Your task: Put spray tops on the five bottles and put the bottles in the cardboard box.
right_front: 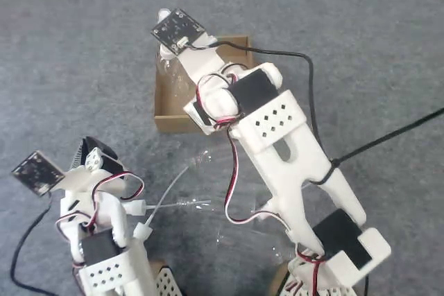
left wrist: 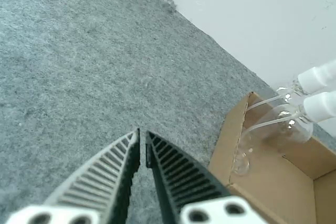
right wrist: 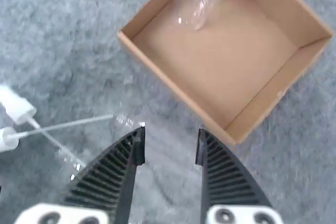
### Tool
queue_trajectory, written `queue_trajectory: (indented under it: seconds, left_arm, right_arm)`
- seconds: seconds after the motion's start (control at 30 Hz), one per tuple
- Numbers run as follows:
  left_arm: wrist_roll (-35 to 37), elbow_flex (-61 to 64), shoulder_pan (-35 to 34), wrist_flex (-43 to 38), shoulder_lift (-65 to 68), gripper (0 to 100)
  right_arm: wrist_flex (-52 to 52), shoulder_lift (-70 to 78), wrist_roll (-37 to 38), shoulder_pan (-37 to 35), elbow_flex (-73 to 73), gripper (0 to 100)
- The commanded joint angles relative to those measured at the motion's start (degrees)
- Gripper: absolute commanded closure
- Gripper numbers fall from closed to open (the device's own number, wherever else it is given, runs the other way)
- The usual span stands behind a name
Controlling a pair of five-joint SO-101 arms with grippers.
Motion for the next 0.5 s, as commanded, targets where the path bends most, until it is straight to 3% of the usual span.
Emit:
queue_trajectory:
  seconds: [0.0,0.47]
  left_arm:
    - [-0.6,-0.7,0.1,-1.8,-0.7,99]
    - [-0.6,-0.7,0.1,-1.8,-0.7,99]
  right_arm:
    - [3.1,-5.1,-0.4,-0.5,-3.3,89.8]
    - [13.4,-7.8,-0.7,-0.4,-3.3,89.8]
